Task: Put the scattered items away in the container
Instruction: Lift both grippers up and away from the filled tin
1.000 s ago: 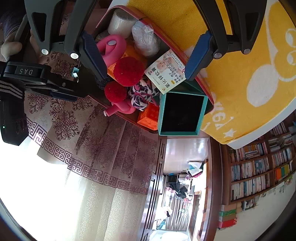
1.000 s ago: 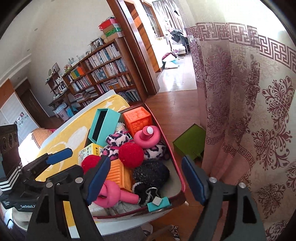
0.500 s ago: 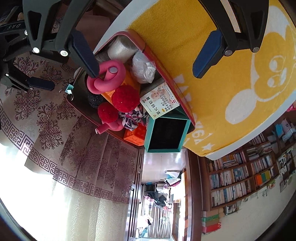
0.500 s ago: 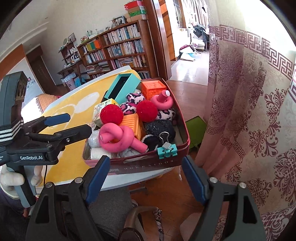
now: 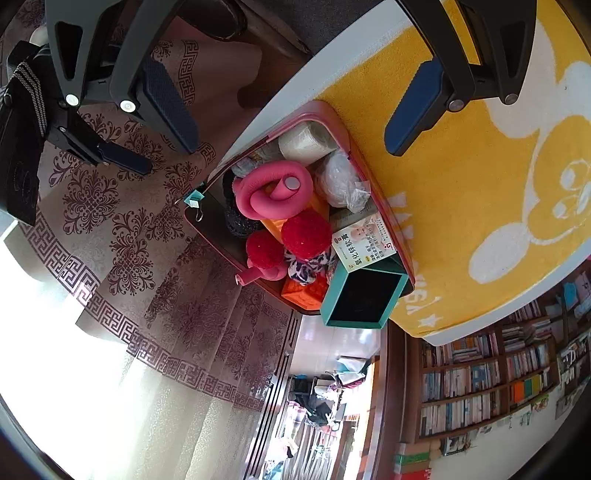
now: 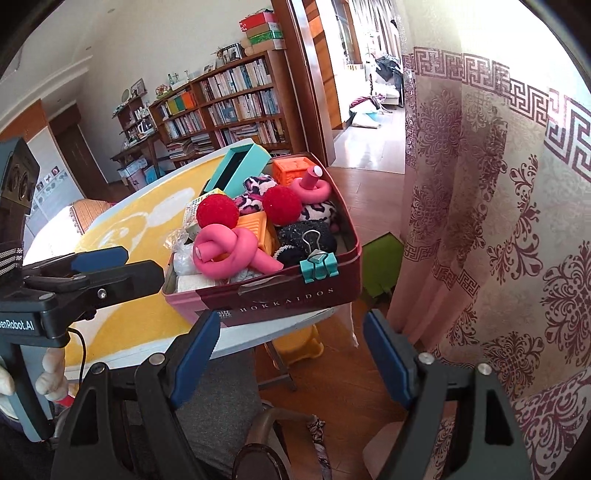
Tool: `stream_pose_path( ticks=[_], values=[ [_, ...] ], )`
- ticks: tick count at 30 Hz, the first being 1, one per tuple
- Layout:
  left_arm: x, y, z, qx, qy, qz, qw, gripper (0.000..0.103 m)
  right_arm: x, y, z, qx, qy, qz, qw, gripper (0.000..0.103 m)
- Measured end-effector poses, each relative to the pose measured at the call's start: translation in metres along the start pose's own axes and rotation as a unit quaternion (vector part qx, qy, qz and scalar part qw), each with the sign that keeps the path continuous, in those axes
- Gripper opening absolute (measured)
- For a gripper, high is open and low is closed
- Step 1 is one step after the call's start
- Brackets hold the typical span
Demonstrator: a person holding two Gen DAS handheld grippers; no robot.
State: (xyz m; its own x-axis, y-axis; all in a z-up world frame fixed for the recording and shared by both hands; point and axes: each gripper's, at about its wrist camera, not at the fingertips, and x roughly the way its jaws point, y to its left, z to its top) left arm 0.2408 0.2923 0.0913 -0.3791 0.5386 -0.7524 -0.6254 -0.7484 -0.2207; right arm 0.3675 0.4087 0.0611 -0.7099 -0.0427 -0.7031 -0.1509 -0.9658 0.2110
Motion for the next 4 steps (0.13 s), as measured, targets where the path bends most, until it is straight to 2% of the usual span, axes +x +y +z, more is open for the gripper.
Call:
stream_pose_path(
  ticks=[4],
  values=[
    [-0.0038, -0.0045, -0.0016, 0.008, -0.006, 0.003, 0.9999, 0.102, -0.0025, 0.0055, -0.0011, -0.005, -0.009, -0.003, 1.0, 0.083]
  ],
)
